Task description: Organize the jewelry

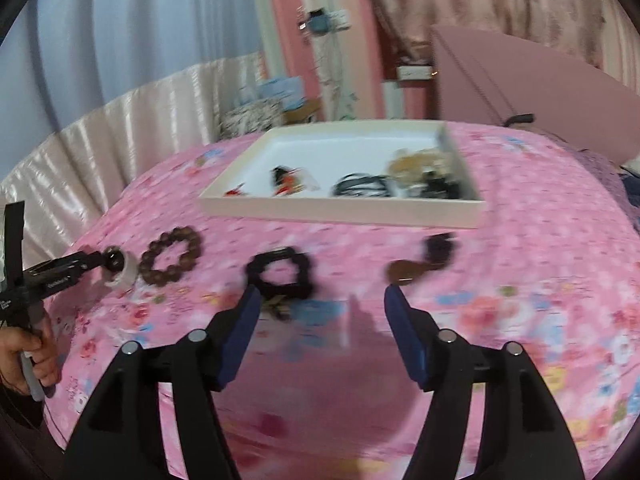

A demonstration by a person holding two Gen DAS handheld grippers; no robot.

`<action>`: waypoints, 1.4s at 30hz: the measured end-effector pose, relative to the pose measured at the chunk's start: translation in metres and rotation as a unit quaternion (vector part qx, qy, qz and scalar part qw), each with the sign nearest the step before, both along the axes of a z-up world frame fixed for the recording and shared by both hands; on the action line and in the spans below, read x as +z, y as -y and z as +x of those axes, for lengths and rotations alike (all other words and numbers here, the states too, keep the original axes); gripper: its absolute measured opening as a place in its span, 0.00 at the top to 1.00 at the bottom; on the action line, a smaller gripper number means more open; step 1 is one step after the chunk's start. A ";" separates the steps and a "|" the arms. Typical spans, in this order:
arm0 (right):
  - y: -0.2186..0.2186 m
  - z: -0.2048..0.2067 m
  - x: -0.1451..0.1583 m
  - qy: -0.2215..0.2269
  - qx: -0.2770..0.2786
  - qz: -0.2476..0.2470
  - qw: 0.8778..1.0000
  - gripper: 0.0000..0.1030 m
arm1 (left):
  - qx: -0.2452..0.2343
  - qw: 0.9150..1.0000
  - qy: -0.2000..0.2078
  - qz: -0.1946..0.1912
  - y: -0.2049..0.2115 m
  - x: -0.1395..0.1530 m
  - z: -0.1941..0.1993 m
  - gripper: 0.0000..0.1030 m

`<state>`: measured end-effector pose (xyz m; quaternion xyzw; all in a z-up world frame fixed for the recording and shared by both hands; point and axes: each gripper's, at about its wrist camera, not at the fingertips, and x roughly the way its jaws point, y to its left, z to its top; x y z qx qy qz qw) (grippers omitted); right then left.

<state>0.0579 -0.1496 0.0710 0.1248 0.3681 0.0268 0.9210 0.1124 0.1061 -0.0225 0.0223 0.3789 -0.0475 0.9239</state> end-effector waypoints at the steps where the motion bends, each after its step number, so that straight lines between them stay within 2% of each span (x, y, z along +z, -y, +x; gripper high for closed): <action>1: -0.007 0.003 -0.002 -0.004 0.003 0.000 1.000 0.37 | -0.004 1.000 -0.007 0.003 0.002 -0.003 0.001 0.43; 5: -0.024 0.013 -0.013 -0.020 0.009 0.001 1.000 0.36 | -0.014 0.999 -0.039 -0.002 0.008 -0.016 0.011 0.43; 9: -0.026 0.019 -0.019 -0.026 0.001 0.001 1.000 0.36 | -0.003 0.999 -0.047 -0.011 0.003 -0.021 0.023 0.44; 15: -0.028 0.041 -0.027 -0.052 0.006 0.002 0.999 0.36 | -0.003 0.998 -0.055 -0.012 0.004 -0.027 0.037 0.74; 16: -0.030 0.045 -0.029 -0.059 0.013 0.005 0.998 0.36 | -0.004 0.999 -0.054 -0.008 0.006 -0.027 0.039 0.76; 18: -0.037 0.054 -0.032 -0.069 0.029 -0.006 0.997 0.28 | -0.006 0.999 -0.053 -0.008 0.007 -0.027 0.041 0.76; 22: -0.043 0.067 -0.040 -0.095 0.035 -0.020 0.995 0.27 | -0.006 0.998 -0.053 -0.023 0.002 -0.027 0.041 0.77; 23: -0.043 0.068 -0.039 -0.093 0.034 -0.019 0.995 0.29 | -0.006 0.998 -0.053 -0.024 0.002 -0.027 0.042 0.77; 25: -0.041 0.070 -0.040 -0.092 0.033 -0.016 0.995 0.49 | -0.005 0.998 -0.052 -0.025 0.002 -0.027 0.043 0.79; 26: -0.039 0.070 -0.040 -0.088 0.031 -0.010 0.996 0.64 | -0.005 0.998 -0.051 -0.025 0.002 -0.027 0.042 0.80; 27: -0.036 0.070 -0.040 -0.087 0.030 -0.005 0.996 0.73 | -0.005 0.998 -0.051 -0.025 0.002 -0.026 0.042 0.81; 28: -0.033 0.069 -0.041 -0.086 0.028 0.003 0.996 0.78 | -0.004 0.998 -0.051 -0.025 0.002 -0.027 0.042 0.82; 30: -0.031 0.067 -0.040 -0.082 0.033 0.006 0.996 0.82 | -0.005 0.998 -0.050 -0.023 0.002 -0.026 0.042 0.84; 35: -0.025 0.050 -0.025 -0.048 0.032 -0.009 0.998 0.83 | 0.001 0.998 -0.038 -0.043 -0.001 -0.018 0.032 0.86; 39: 0.003 0.026 -0.011 -0.017 0.019 -0.006 1.000 0.83 | -0.005 0.999 -0.016 -0.047 0.006 -0.002 0.013 0.86; 42: 0.029 0.004 -0.004 -0.005 -0.003 -0.014 1.000 0.83 | -0.009 0.999 0.017 -0.048 0.017 0.016 -0.005 0.86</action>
